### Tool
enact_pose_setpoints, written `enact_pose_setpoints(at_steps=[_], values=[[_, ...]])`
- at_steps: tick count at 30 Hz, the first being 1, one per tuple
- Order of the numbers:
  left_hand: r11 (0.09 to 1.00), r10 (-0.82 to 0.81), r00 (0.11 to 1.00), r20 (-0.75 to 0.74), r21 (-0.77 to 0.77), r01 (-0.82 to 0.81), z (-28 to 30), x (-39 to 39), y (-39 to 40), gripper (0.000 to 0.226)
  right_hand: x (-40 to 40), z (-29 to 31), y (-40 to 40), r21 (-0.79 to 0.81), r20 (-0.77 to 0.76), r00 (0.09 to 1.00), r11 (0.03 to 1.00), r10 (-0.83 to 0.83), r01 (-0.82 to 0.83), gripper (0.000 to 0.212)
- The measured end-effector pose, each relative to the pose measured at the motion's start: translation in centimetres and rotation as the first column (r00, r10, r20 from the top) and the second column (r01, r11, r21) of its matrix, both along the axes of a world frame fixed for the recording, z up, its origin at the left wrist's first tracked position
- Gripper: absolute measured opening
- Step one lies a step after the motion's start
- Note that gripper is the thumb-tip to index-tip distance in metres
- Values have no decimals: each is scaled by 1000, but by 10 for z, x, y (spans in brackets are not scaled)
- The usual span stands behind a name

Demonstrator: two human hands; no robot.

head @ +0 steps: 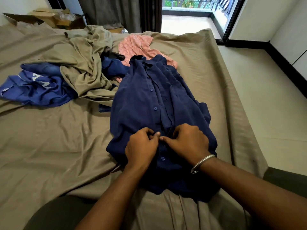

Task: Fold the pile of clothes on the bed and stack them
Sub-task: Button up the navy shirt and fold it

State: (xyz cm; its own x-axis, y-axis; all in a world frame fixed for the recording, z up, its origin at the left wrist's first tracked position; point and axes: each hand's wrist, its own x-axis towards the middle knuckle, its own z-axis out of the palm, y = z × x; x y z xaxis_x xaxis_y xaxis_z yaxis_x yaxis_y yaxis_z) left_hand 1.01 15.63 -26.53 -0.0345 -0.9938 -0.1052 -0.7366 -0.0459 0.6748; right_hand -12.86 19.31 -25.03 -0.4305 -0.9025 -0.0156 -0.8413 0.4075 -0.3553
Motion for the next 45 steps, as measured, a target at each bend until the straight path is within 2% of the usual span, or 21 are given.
enact_pose_setpoints(at_steps=[4,7,10,13,16,19,24,27,30,34,37,40,42,45], values=[[997,20,1000,9,69,-21,-6,-3,-2,31,2,-4,3,61,37,999,998,33,-35,25],[996,25,999,20,81,-27,-8,-3,-1,26,4,-7,4,38,91,996,999,-25,22,41],[993,27,1000,-10,113,-25,-8,-3,-3,20,6,-10,3,72,55,997,996,-54,50,53],[987,39,991,-129,161,-18,-8,0,-6,17,4,-10,1,114,51,996,991,-74,67,49],[991,31,966,-258,134,4,-9,4,-6,10,3,-7,1,127,102,991,990,-83,69,34],[996,32,950,-311,93,-3,-8,7,-6,5,2,-7,3,48,195,975,993,-111,104,21],[996,55,942,-332,79,-30,-7,7,-2,5,-3,-1,2,-64,430,886,973,-172,220,17],[999,46,945,-324,43,-34,-6,4,1,5,-1,6,1,-198,416,899,951,-139,239,17],[999,29,942,-335,40,-17,-6,0,2,6,7,5,3,-298,369,929,941,-39,158,17],[999,-27,921,-388,18,37,-6,-1,3,20,13,1,4,-293,426,902,954,71,64,8],[999,-48,899,-435,-15,46,-6,-2,5,17,10,-1,3,-258,493,869,961,46,96,16],[1000,-5,860,-511,9,12,-8,-5,5,14,10,-1,1,-293,547,834,950,73,110,7],[999,26,825,-565,46,0,-9,-6,5,13,11,-2,2,-323,540,836,941,96,100,8],[998,34,793,-608,62,5,-8,-7,6,12,13,-1,2,-311,449,892,946,60,93,3]])
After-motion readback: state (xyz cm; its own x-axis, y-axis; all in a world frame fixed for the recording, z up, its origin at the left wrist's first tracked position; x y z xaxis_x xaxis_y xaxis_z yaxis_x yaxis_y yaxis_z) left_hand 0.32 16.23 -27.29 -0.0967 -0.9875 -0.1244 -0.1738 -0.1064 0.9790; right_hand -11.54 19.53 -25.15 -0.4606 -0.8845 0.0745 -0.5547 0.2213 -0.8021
